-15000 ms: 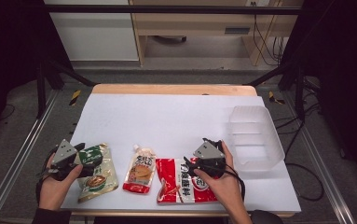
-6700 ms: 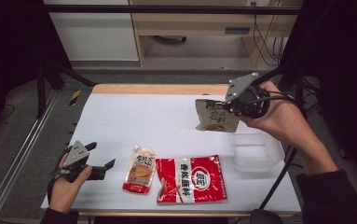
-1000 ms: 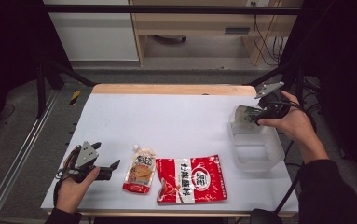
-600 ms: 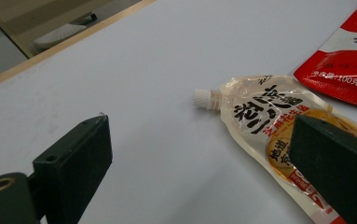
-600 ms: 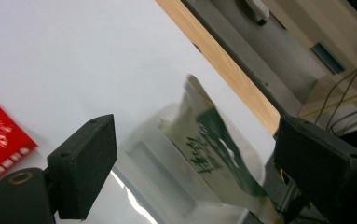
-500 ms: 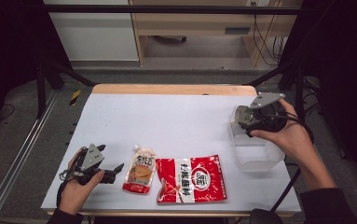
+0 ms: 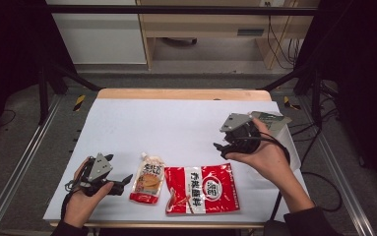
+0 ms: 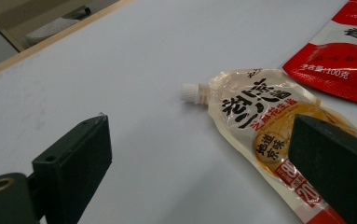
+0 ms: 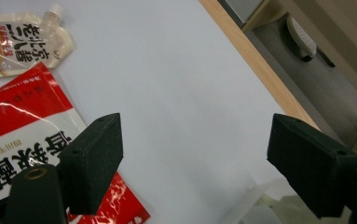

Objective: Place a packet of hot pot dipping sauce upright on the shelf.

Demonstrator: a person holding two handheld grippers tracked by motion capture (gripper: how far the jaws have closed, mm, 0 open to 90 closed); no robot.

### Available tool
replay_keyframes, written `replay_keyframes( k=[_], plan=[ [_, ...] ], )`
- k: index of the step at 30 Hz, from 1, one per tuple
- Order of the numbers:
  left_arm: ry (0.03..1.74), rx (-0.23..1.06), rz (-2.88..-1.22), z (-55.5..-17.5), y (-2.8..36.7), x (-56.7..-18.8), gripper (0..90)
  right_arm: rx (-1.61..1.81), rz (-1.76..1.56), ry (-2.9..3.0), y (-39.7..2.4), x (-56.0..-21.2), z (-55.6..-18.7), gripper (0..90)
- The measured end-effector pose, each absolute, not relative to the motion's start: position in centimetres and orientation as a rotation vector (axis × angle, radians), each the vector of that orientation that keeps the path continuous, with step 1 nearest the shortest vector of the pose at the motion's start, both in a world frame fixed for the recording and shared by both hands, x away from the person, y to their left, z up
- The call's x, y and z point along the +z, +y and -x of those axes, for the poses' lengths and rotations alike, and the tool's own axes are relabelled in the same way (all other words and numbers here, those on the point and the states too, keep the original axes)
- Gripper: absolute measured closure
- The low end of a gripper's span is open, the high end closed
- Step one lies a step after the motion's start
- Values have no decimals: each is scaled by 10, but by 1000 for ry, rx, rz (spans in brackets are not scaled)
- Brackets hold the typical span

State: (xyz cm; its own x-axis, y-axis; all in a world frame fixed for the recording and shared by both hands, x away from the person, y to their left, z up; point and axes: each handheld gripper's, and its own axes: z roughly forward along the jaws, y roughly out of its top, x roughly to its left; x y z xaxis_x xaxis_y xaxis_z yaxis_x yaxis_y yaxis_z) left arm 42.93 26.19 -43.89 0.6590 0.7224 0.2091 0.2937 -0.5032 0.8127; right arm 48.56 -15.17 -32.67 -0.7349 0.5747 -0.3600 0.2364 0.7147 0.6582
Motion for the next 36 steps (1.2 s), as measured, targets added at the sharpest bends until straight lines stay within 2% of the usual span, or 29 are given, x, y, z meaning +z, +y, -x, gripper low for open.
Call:
replay_keyframes(
  k=[19,26,36],
  plan=[
    [789,665,-2115,-430,259,-441,60,922,-634,2475,-65,-369,-494,295],
    [792,669,-2110,-430,258,-440,65,922,-636,2508,-48,-376,-494,344],
    [809,687,-2092,-431,265,-438,71,919,-655,2537,-33,-385,-505,353]
  ],
)
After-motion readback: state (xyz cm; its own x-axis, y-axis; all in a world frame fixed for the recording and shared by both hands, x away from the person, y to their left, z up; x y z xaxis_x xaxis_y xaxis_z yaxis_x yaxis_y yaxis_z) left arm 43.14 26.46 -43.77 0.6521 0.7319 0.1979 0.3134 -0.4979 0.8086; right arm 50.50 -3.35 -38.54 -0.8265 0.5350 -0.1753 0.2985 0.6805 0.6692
